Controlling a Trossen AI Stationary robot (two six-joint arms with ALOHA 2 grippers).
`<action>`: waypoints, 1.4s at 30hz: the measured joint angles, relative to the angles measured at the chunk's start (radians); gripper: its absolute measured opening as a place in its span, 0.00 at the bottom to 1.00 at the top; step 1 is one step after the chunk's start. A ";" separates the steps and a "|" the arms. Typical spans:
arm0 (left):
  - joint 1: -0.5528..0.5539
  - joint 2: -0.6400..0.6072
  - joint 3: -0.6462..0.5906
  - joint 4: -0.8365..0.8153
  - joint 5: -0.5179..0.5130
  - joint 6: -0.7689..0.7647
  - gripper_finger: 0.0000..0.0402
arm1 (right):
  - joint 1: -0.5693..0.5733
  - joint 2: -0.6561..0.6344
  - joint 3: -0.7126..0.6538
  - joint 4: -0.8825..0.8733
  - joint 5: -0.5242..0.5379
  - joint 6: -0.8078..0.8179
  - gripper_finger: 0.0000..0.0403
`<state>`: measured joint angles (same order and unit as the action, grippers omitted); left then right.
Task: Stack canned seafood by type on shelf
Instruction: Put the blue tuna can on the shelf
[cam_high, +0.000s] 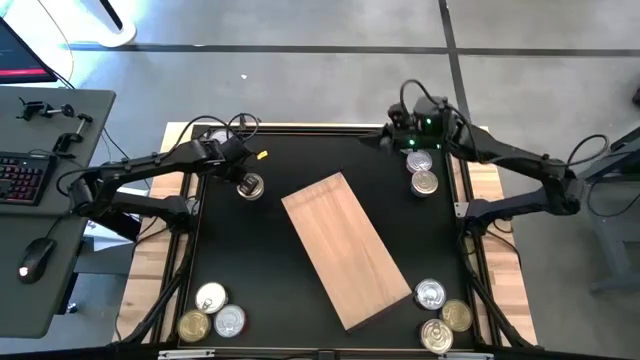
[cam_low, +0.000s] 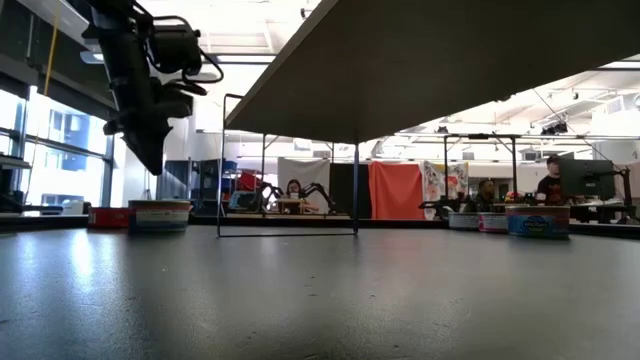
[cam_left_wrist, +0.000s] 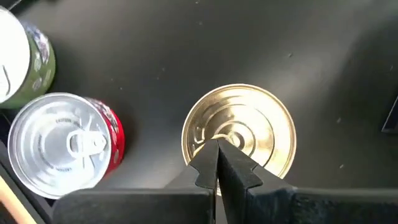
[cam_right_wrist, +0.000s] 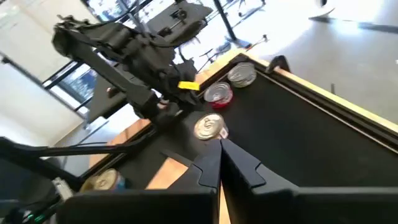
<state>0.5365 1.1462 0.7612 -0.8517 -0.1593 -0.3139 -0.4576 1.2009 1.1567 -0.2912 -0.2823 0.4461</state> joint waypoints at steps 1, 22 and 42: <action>0.000 0.005 0.000 -0.001 -0.002 0.014 0.00 | -0.013 0.018 0.024 -0.015 -0.028 0.001 0.00; -0.095 -0.021 -0.092 -0.171 0.037 -0.353 0.00 | -0.209 0.282 0.157 -0.175 -0.190 0.041 0.00; -0.084 0.062 -0.225 0.335 0.064 -0.461 0.00 | -0.330 0.282 0.157 -0.167 -0.175 0.098 0.00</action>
<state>0.4522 1.2083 0.5362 -0.5166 -0.0949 -0.7750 -0.7879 1.4834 1.3136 -0.4583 -0.4572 0.5444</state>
